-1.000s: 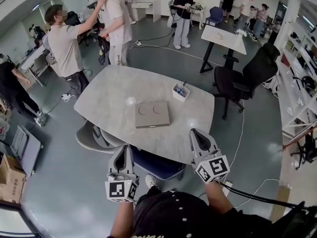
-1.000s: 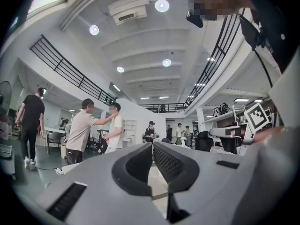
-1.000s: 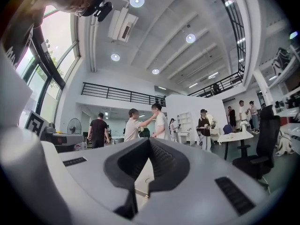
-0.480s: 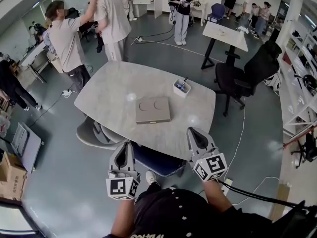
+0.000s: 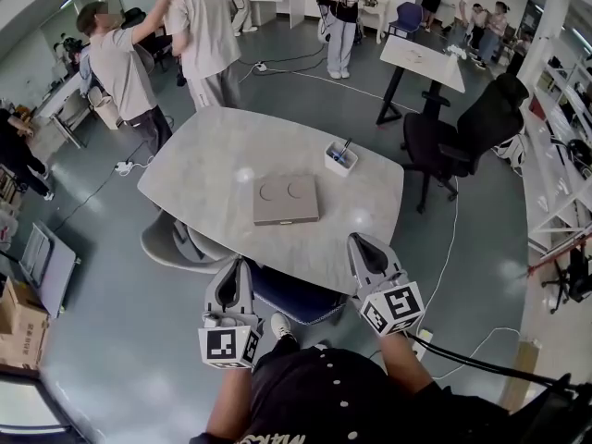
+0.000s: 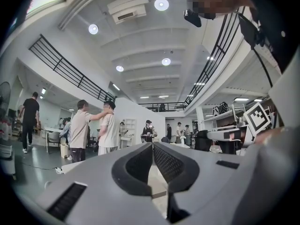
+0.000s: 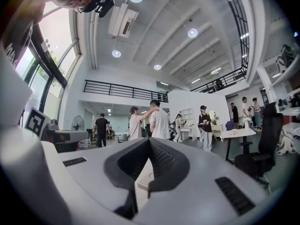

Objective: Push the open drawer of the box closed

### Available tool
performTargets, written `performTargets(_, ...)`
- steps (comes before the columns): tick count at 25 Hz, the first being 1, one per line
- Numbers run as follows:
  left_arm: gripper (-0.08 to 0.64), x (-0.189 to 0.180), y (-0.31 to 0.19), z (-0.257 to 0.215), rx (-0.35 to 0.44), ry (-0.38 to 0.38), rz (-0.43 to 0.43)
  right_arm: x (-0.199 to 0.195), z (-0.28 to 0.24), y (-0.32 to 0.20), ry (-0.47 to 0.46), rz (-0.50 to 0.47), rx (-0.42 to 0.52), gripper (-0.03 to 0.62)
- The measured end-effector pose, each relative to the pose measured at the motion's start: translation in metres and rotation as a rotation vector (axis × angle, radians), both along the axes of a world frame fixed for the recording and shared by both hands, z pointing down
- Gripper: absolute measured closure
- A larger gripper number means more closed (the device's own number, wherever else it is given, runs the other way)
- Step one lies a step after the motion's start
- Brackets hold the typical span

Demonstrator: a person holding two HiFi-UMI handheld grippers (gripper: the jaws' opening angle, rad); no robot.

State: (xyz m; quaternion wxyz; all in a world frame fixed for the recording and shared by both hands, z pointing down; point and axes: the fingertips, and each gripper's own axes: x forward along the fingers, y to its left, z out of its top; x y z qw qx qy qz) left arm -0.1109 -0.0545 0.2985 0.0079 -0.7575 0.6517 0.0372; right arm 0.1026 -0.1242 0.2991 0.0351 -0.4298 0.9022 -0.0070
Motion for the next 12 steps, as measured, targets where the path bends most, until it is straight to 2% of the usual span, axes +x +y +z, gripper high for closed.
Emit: performTargets(12,0.541,-0.0019,-0.0012,-0.0003,-0.003,0.003,0.001,-0.0088,-0.0043,-0.0017,0.008,-0.019,0.008,0.595)
